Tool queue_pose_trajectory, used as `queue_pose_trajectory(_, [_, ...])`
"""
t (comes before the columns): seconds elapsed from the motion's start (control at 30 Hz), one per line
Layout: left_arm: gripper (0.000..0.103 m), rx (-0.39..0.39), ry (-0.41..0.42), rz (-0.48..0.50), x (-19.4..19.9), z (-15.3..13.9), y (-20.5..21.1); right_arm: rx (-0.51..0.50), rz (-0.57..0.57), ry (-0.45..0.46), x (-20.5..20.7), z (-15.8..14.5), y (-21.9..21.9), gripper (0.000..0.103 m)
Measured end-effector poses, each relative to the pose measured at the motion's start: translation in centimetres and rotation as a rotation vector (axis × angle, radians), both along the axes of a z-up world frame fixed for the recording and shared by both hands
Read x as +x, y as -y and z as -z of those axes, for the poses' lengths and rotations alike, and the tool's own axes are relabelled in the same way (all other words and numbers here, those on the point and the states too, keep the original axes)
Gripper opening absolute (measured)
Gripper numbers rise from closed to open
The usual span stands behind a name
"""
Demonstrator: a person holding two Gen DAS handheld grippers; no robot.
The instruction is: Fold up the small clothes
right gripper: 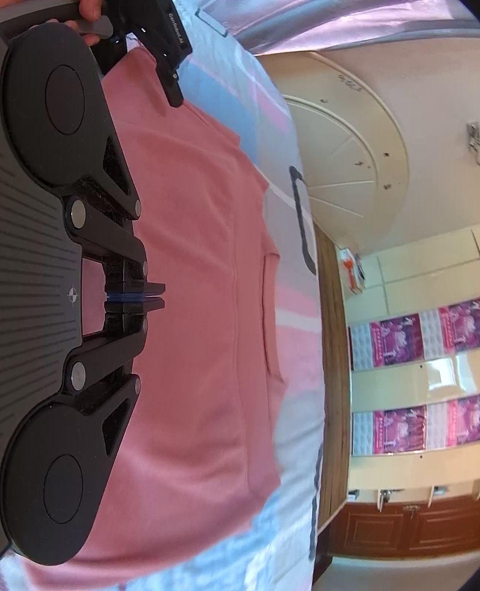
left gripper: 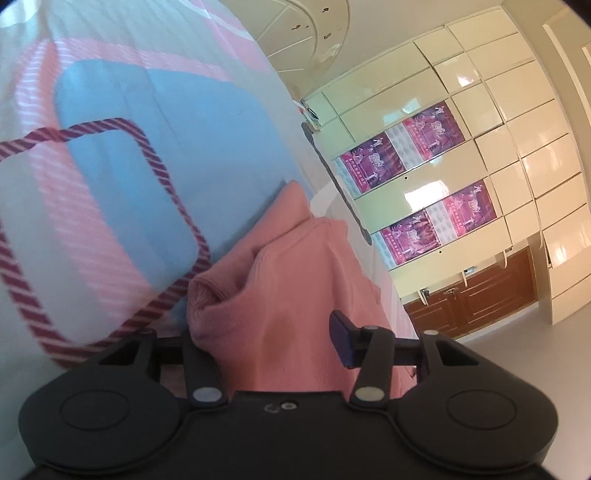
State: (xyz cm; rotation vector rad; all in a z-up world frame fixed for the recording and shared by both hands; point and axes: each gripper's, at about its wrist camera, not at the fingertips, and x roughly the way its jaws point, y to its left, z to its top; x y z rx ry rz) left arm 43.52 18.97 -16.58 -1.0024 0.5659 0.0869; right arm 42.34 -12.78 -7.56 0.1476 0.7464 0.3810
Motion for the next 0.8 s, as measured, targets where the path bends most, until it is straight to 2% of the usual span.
queue_pose_trajectory(0.03, [0.047,0.000,0.000,-0.003,0.2,0.0,0.1,-0.002,-0.003,-0.006,0.4,0.3,-0.4,0.000])
queue_pose_trajectory(0.17, [0.017,-0.013,-0.019,0.004,1.1,0.9,-0.4,-0.013,-0.010,-0.034,1.7,1.2,-1.6,0.000])
queue_pose_trajectory(0.27, [0.009,-0.068,-0.032,0.014,1.5,1.5,-1.5,-0.048,-0.017,-0.080,2.4,2.4,-1.9,0.000])
queue_pose_trajectory(0.37, [0.008,-0.063,-0.015,0.039,1.3,1.2,-1.9,-0.039,-0.009,-0.081,2.3,2.6,-1.2,0.000])
queue_pose_trajectory(0.47, [0.010,-0.060,-0.012,0.040,1.0,1.2,-1.9,0.000,-0.029,-0.040,1.9,2.1,-0.9,0.000])
queue_pose_trajectory(0.53, [0.011,-0.072,-0.035,0.019,1.1,1.7,-2.2,-0.042,-0.045,-0.096,2.5,3.6,-1.3,0.000])
queue_pose_trajectory(0.63, [0.012,-0.089,-0.033,0.000,1.0,1.9,-2.4,-0.036,-0.048,-0.068,2.7,4.3,-1.3,0.000])
queue_pose_trajectory(0.7, [0.008,-0.051,-0.042,0.013,1.2,1.3,-2.0,-0.037,-0.060,-0.063,2.9,4.4,-1.0,0.000])
queue_pose_trajectory(0.8, [0.008,-0.013,0.034,0.049,1.4,-1.4,-0.4,-0.013,-0.080,-0.060,3.0,4.6,-0.5,0.000])
